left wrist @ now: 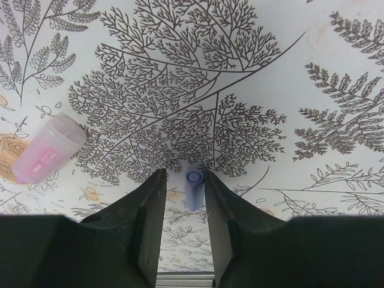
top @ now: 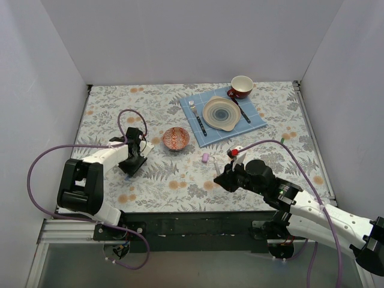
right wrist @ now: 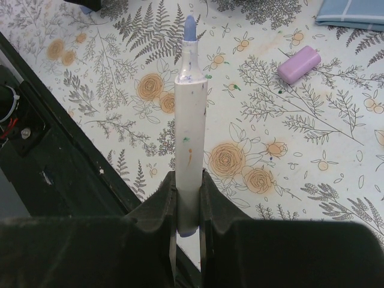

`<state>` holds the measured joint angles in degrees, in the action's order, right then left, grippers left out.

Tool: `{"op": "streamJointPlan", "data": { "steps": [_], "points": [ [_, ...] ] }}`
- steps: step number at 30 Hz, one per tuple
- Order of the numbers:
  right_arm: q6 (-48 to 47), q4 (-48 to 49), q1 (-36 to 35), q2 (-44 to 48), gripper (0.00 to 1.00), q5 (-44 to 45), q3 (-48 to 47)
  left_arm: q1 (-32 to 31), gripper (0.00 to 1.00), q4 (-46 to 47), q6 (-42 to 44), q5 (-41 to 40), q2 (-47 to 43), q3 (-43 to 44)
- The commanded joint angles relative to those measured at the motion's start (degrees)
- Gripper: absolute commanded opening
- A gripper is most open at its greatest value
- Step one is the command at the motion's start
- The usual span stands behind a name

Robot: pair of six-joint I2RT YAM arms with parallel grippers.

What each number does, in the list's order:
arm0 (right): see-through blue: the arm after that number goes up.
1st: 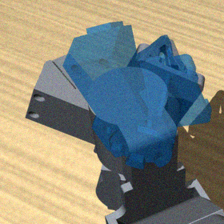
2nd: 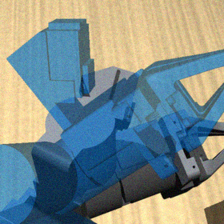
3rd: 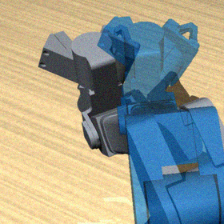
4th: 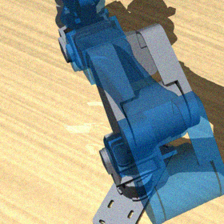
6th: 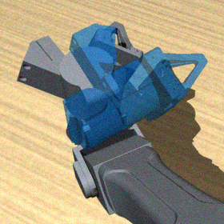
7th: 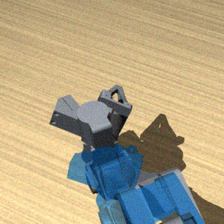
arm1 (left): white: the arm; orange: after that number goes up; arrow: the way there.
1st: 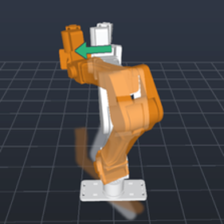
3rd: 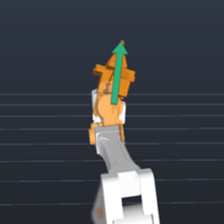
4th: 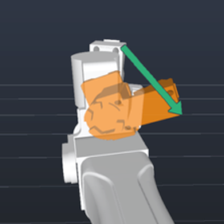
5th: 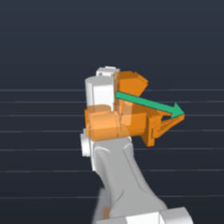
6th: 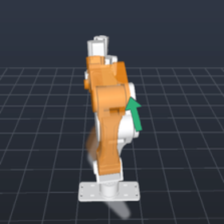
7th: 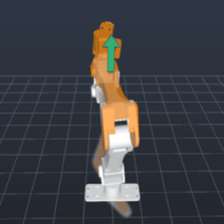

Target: Insert the pens into the pen caps

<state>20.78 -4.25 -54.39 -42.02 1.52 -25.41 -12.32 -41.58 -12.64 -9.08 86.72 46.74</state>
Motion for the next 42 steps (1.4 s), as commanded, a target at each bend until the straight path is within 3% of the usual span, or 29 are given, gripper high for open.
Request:
{"op": "streamJointPlan", "data": {
  "steps": [1,10,17,24,32,42],
  "points": [
    [-0.6,0.8,-0.1,0.0,0.01,-0.1,-2.2,0.6,0.29,-1.6,-1.6,5.2,1.0,-0.2],
    [-2.1,-0.4,-0.1,-1.2,0.01,-1.6,-4.8,0.8,0.34,-2.4,-0.7,12.2,-3.2,-2.8],
    [-3.7,-2.9,0.0,0.0,0.01,-2.9,-6.1,1.2,0.33,-3.0,-0.5,9.8,-4.4,-3.6],
    [-3.8,-4.7,-0.1,3.4,0.01,-3.6,-5.9,2.9,0.35,-0.7,2.5,1.4,-6.1,-5.8],
    [-5.1,-5.7,0.0,6.3,0.01,-3.7,-5.5,3.4,0.33,-1.4,3.7,6.2,-2.3,-5.8],
    [-6.1,-4.8,-0.1,7.0,0.01,-3.2,-5.3,2.5,0.00,-5.9,-2.6,9.0,0.6,-1.3]
  ]
}}
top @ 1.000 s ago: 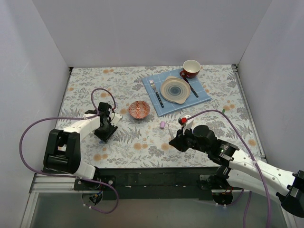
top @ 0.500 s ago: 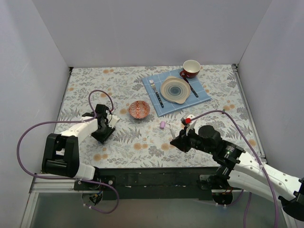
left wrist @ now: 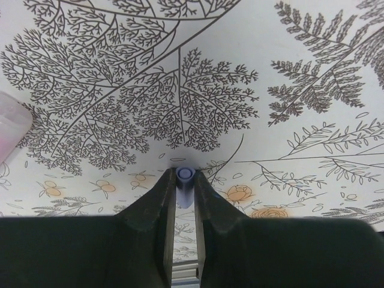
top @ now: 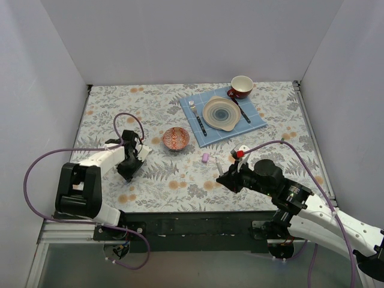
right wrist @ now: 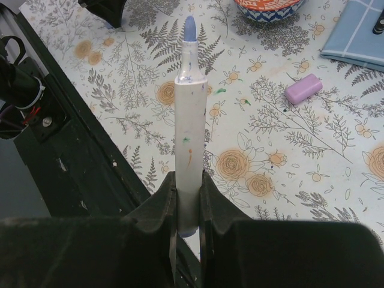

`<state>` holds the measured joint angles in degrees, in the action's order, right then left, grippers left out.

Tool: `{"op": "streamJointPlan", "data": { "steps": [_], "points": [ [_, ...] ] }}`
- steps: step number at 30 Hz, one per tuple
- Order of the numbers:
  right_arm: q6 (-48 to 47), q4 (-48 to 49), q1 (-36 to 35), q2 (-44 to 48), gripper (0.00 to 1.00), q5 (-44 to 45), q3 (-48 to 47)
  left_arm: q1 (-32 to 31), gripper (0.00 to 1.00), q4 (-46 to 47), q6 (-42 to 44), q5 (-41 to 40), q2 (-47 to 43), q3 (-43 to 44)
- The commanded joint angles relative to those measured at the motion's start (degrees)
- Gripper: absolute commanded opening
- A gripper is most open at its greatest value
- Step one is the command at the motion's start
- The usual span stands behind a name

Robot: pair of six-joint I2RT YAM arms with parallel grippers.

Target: Insert the pens into the pen caps

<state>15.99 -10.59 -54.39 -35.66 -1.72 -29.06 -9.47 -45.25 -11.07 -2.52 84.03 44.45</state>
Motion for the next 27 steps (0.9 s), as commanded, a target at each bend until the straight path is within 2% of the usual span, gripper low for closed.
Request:
{"op": "streamJointPlan", "data": {
  "steps": [1,5,9,15,18,22,27],
  "points": [
    [-1.2,1.8,-0.1,0.6,0.01,0.0,-1.4,-0.7,0.00,-3.4,-5.4,4.4,3.9,2.0],
    [-0.3,3.0,0.0,0.1,0.01,0.0,-0.5,-4.1,0.00,-4.1,-12.1,7.1,7.3,6.3],
    [0.8,4.6,-0.1,-1.0,0.01,0.1,1.0,-8.8,0.00,-2.2,-17.7,7.3,5.5,8.6],
    [3.5,10.0,0.0,-4.3,0.01,-0.8,4.3,-9.9,0.00,0.0,-32.0,11.0,2.9,16.7],
    [4.7,17.0,-0.1,-6.9,0.01,-2.8,6.6,-10.3,0.00,4.1,-39.8,18.1,0.4,17.9],
    [6.9,25.9,-0.1,-10.5,0.01,-6.8,8.8,-12.8,0.00,16.2,-49.0,27.7,-6.8,12.5],
    [10.8,39.0,-0.1,-17.8,0.01,-9.9,11.3,-16.5,0.00,43.3,-64.8,32.5,-19.6,0.8]
  ]
}}
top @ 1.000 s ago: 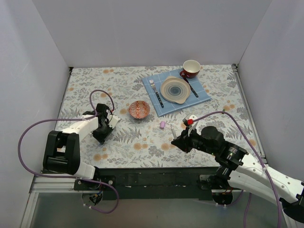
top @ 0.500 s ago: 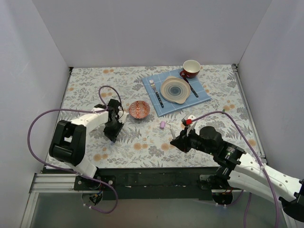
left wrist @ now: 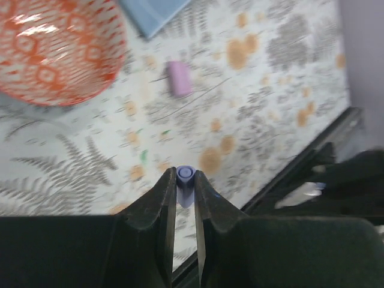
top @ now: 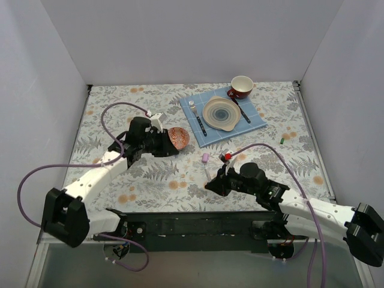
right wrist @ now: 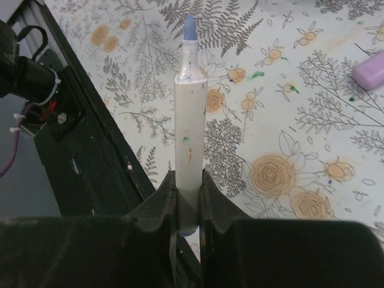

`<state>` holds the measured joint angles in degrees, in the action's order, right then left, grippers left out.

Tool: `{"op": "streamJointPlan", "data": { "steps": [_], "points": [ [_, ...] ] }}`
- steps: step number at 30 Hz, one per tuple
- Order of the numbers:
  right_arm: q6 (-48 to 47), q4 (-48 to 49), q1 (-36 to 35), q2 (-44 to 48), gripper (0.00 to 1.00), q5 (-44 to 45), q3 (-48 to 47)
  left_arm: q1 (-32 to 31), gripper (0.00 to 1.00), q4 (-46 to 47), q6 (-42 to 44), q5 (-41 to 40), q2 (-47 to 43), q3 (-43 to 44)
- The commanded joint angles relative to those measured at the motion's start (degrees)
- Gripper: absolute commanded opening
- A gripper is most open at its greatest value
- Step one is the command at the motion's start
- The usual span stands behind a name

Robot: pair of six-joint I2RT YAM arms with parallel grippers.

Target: Insert the pens into the pen caps

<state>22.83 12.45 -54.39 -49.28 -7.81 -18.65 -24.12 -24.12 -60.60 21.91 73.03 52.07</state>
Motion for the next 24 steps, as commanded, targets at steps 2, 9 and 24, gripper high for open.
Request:
{"op": "streamJointPlan", "data": {
  "steps": [2,9,24],
  "points": [
    [4.7,21.1,-0.1,-8.2,0.01,-5.6,0.6,-2.3,0.00,34.9,-22.3,9.5,-11.9,-13.6],
    [8.1,28.1,-0.5,-18.0,0.01,-9.1,-3.4,-2.8,0.00,46.3,-27.0,6.2,-21.7,-23.5],
    [10.2,31.4,-4.3,-24.4,0.01,-9.7,-8.9,-2.8,0.00,54.4,-27.5,7.8,-26.9,-30.9]
  ]
}}
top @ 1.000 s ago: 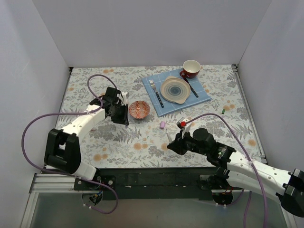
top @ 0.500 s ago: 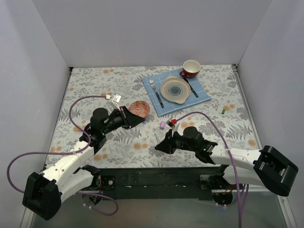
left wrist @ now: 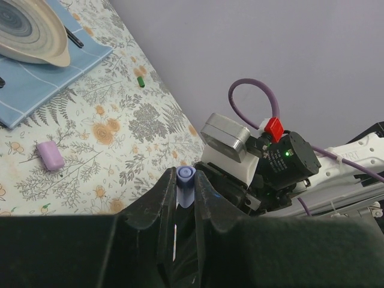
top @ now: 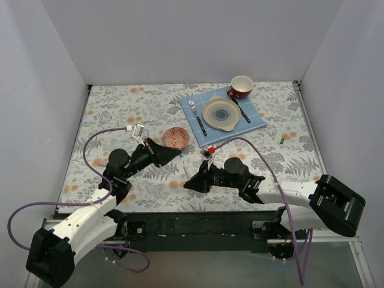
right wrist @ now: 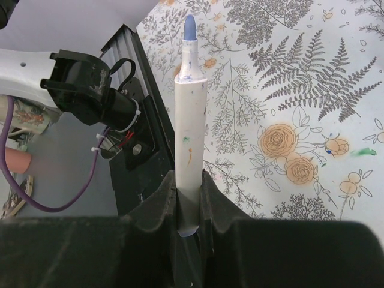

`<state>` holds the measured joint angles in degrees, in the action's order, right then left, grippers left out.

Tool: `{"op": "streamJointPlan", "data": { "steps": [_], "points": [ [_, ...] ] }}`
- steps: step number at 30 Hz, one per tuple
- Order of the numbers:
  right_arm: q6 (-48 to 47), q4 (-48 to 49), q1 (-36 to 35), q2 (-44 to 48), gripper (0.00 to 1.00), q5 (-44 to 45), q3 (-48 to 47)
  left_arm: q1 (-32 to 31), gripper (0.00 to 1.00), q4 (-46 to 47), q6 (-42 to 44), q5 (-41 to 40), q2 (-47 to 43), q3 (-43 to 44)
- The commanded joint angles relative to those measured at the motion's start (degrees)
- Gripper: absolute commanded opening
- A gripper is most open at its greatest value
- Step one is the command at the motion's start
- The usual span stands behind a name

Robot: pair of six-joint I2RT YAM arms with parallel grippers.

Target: Insert the pens into the pen caps

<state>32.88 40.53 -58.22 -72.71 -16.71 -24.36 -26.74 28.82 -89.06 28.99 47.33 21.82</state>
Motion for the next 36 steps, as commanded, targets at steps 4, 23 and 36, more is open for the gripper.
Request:
{"op": "streamJointPlan", "data": {
  "steps": [4,23,36],
  "points": [
    [0.1,3.5,-1.1,-0.8,0.01,-0.7,-3.3,-0.2,0.00,1.9,1.3,1.0,-1.4,-1.3],
    [-0.2,3.3,-1.2,0.5,0.01,0.1,-3.5,-0.2,0.00,2.0,2.1,2.0,-2.4,-3.6],
    [-0.1,3.1,-1.1,0.6,0.01,0.5,-4.0,-0.2,0.00,5.5,2.0,3.4,-1.3,-6.2]
  ]
}}
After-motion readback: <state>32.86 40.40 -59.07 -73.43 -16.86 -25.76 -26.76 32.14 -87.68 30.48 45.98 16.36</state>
